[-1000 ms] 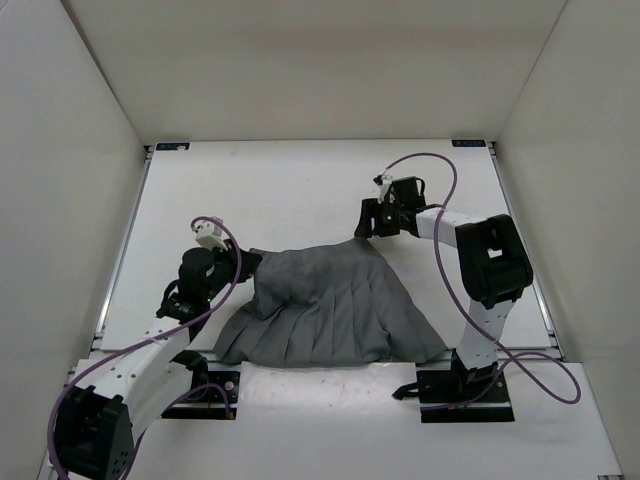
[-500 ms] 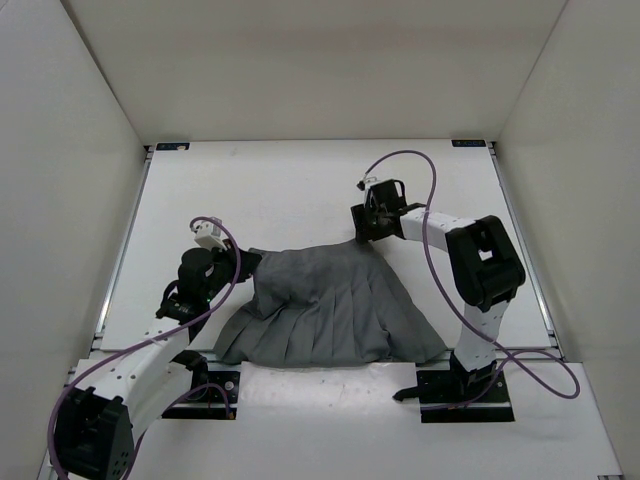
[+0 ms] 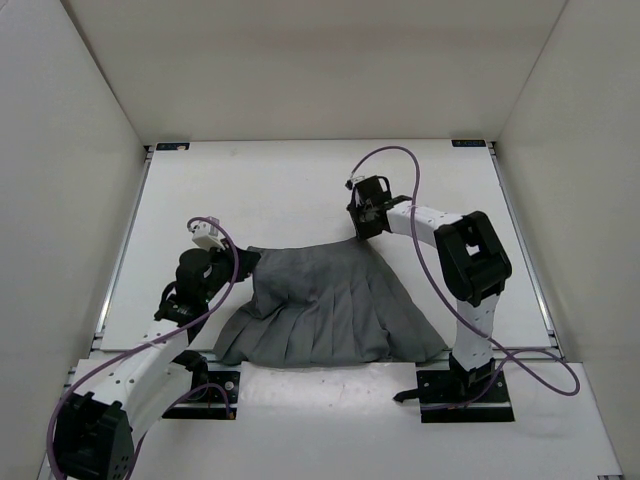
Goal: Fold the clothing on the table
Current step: Flatten the skirt out
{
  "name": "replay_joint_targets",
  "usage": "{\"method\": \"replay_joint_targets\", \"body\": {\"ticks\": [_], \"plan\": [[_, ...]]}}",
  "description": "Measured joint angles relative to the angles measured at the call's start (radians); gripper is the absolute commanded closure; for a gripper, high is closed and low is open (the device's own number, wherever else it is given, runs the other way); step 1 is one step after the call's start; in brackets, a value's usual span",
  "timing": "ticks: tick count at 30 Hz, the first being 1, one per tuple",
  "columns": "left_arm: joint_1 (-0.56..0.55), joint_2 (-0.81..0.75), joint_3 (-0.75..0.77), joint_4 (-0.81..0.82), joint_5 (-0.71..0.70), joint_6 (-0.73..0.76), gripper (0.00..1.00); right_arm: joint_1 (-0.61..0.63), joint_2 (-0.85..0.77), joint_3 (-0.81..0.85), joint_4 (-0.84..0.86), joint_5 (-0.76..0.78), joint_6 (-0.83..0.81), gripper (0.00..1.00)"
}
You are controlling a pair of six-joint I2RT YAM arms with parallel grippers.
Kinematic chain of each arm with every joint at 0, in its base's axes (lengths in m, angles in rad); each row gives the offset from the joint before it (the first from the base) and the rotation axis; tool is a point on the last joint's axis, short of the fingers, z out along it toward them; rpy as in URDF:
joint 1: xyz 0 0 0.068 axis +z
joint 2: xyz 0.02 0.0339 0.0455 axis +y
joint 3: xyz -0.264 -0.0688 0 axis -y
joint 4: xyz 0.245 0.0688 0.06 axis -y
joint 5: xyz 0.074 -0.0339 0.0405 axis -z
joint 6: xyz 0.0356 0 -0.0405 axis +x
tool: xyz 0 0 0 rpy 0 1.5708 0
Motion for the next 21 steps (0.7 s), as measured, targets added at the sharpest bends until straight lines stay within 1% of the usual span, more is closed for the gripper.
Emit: {"method": "replay_joint_targets", "body": {"ticks": [1,2,7,9,12,14,17,21], "plan": [[0.0,-0.002,0.0,0.0,0.0,0.0,1.0,0.004,0.006,0.013,-0.013,-0.004,0.003,0.93],[0.001,-0.002,0.0,-0.001,0.0,0.0,1.0,0.007,0.008,0.018,-0.022,-0.005,0.006,1.0],[0.002,-0.006,0.0,-0.002,0.0,0.0,1.0,0.008,0.008,0.022,-0.034,-0.032,0.021,1.0],[0.002,-0.007,0.0,-0.001,0.0,0.001,1.0,-0.004,-0.001,0.011,-0.029,-0.066,0.029,1.0],[0.002,-0.007,0.0,-0.007,0.0,0.005,1.0,-0.035,-0.058,-0.054,-0.035,-0.148,0.04,1.0],[0.006,-0.007,0.005,-0.019,0.001,0.013,1.0,-0.059,-0.137,-0.121,-0.055,-0.204,0.043,0.99],[0.019,0.001,0.057,-0.071,0.008,0.029,1.0,-0.103,-0.319,-0.186,-0.079,-0.278,0.046,1.0],[0.046,0.034,0.189,-0.089,0.011,0.048,1.0,-0.186,-0.616,-0.222,0.003,-0.381,0.056,1.0]]}}
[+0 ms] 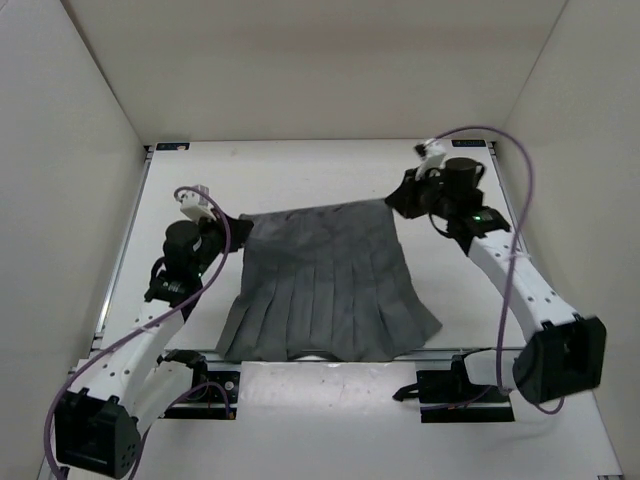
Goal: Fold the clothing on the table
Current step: Flatten the skirt out
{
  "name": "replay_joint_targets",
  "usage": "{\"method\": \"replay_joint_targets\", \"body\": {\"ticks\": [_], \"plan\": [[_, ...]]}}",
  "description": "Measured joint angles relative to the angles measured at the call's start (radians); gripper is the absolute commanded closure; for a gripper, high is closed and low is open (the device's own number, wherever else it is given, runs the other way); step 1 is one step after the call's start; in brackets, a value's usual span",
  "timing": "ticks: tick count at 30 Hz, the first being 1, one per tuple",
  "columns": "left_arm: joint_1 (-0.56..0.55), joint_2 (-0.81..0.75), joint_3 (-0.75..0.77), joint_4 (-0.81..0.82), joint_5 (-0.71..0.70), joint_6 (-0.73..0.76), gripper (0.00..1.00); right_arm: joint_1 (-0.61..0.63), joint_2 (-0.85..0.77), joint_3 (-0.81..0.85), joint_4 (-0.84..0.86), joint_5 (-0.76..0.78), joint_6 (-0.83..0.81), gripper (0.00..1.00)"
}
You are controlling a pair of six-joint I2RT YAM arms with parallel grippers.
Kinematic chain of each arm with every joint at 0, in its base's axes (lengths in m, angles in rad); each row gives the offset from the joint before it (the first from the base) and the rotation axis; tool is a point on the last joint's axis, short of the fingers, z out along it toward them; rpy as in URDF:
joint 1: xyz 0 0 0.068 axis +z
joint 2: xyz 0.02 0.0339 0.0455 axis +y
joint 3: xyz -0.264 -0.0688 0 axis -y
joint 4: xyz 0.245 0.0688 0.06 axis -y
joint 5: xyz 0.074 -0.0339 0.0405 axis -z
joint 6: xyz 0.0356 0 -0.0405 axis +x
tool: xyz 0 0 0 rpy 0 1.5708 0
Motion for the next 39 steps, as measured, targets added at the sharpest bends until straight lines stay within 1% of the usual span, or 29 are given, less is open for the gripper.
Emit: {"method": "replay_joint_targets", "body": {"ticks": [2,4,6,10,12,15,17,19,21,24,27,29,32,34,37,39], "plan": [[0.019,0.052,0.085,0.014,0.002,0.013,1.0,-0.063,-0.102,0.0,0.076,-0.059,0.012,1.0],[0.04,0.127,0.178,0.022,0.012,0.022,1.0,-0.13,-0.133,0.01,0.152,-0.116,0.024,1.0],[0.059,0.241,0.306,0.049,0.04,0.029,1.0,-0.185,-0.096,0.074,0.19,-0.172,0.037,0.99],[0.101,0.505,0.625,0.068,0.122,0.041,1.0,-0.22,0.109,0.335,0.198,-0.21,0.039,1.0],[0.109,0.571,0.719,0.08,0.134,0.044,1.0,-0.236,0.161,0.409,0.201,-0.234,0.04,1.0],[0.104,0.596,0.782,0.087,0.155,0.051,1.0,-0.256,0.17,0.453,0.205,-0.257,0.035,1.0],[0.094,0.575,0.761,0.111,0.161,0.055,1.0,-0.257,0.142,0.426,0.22,-0.257,0.027,1.0],[0.079,0.517,0.666,0.149,0.16,0.058,1.0,-0.253,0.064,0.306,0.256,-0.255,0.011,1.0],[0.061,0.431,0.518,0.182,0.155,0.058,1.0,-0.24,-0.027,0.167,0.264,-0.25,0.0,1.0],[0.022,0.28,0.279,0.179,0.141,0.05,1.0,-0.196,-0.157,-0.027,0.243,-0.21,-0.019,1.0],[-0.013,0.121,0.091,0.148,0.139,0.034,1.0,-0.146,-0.305,-0.203,0.2,-0.175,-0.026,1.0],[-0.024,0.0,0.008,0.089,0.135,0.029,1.0,-0.138,-0.418,-0.288,0.145,-0.175,-0.022,1.0],[-0.02,-0.145,0.003,-0.005,0.124,0.031,1.0,-0.147,-0.537,-0.297,0.071,-0.18,-0.016,1.0],[-0.011,-0.2,0.055,-0.056,0.124,0.033,1.0,-0.15,-0.576,-0.252,0.035,-0.186,-0.017,1.0],[-0.006,-0.216,0.153,-0.071,0.123,0.039,1.0,-0.15,-0.586,-0.164,0.037,-0.198,-0.014,1.0],[-0.006,-0.2,0.191,-0.053,0.122,0.043,1.0,-0.153,-0.57,-0.145,0.062,-0.21,-0.014,1.0]]}}
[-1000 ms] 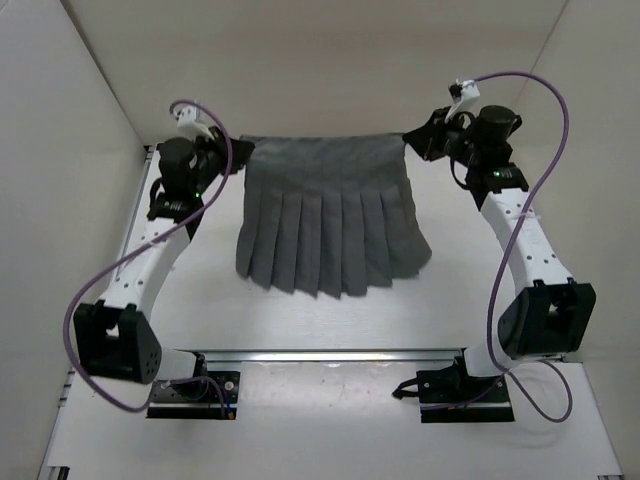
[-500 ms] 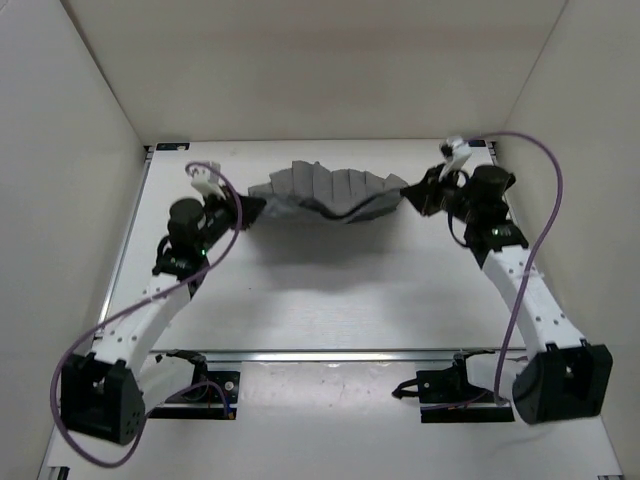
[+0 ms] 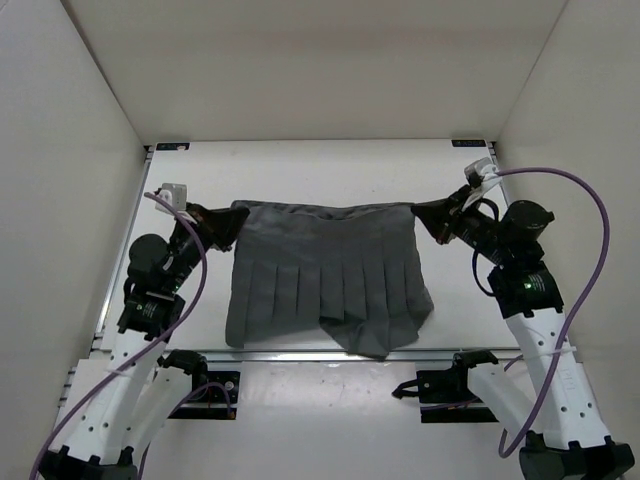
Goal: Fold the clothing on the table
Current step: Flatten the skirt out
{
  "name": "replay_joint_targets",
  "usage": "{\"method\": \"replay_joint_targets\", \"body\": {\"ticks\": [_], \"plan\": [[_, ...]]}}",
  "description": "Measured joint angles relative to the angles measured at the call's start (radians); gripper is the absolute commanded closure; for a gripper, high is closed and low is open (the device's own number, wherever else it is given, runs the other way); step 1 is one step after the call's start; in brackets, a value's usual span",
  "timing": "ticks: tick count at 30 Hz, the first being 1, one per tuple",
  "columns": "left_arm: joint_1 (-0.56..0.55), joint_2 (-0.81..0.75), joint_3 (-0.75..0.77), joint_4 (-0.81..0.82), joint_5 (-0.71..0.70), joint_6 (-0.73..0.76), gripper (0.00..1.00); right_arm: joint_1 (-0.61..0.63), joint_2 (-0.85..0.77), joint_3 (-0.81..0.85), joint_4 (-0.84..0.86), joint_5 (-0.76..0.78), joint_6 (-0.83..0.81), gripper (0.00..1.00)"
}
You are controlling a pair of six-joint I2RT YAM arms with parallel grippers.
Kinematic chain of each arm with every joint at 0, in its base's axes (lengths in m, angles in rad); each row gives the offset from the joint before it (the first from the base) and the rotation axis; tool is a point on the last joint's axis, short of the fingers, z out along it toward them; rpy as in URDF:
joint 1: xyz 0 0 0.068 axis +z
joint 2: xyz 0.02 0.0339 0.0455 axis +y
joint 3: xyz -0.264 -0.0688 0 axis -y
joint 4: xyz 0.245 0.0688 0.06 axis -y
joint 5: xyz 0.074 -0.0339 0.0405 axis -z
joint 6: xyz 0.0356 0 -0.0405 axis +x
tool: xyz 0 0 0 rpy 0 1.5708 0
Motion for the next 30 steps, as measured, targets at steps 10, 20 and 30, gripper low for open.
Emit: {"method": "replay_joint_targets", "body": {"ticks": [10,20,30], "plan": [[0.028,0.472,0.206,0.054,0.011,0.032,1.0,-0.023,0.412,0.18,0.078,-0.037,-0.012,1.0],[0.059,0.745,0.751,0.042,0.034,0.087,1.0,-0.073,0.609,0.691,0.038,-0.016,-0.089,1.0],[0.002,0.52,-0.008,0.251,0.006,0.022,1.0,-0.066,0.389,-0.089,0.235,-0.007,-0.003,1.0]]}}
